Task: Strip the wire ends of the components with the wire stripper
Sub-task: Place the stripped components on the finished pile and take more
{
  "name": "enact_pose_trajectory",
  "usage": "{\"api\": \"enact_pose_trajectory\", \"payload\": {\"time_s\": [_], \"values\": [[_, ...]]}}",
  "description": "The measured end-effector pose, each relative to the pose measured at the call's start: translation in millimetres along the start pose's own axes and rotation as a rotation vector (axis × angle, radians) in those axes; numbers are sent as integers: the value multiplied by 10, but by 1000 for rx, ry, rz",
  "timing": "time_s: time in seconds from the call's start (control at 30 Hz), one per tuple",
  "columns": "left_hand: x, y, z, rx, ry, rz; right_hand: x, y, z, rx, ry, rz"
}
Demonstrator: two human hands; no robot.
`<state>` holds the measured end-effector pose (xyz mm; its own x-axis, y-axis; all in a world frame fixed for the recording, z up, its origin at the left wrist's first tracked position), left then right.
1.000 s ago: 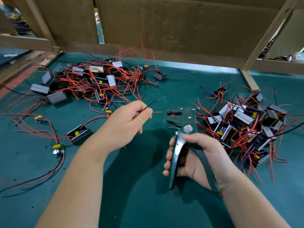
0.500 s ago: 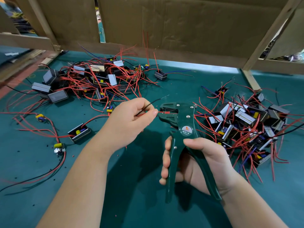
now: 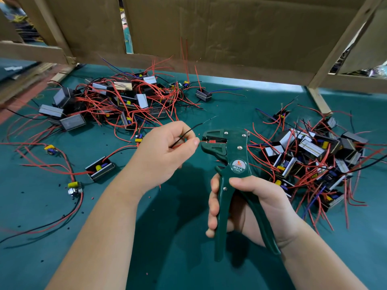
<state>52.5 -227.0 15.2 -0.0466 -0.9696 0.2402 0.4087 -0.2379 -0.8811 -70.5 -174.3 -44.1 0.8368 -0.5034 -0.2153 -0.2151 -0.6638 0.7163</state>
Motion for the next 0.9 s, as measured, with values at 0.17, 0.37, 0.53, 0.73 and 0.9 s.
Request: {"api": "enact_pose_trajectory", "payload": {"time_s": [0.17,0.37,0.53,0.73,0.9], "values": [[-7,10,-3,-17,-6,23,-5,6,7,-14,-5,3],[-13,2,-16,15,31,10,-11,11,20,-40,-14,3],[-11,-8,-23,44,34,-11,-23,13,48,-56,-58,1],[14,207,-110,-59,33,145,-5,-3,263,-46,-387,62],[20,327,-240,204,75,220,35,167,333,103,-419,228]]}}
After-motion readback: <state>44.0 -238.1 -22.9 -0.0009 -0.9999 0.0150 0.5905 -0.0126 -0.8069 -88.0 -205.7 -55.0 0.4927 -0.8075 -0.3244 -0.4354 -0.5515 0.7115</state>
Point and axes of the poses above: each hand's wrist, its own x-axis towards the middle knuckle, its own z-axis out of the back of the hand, y = z × x, the point moved 10 cm from there along x, towards the middle knuckle, and after that the axes turned 4 degrees about y, right-handed, at the moved point
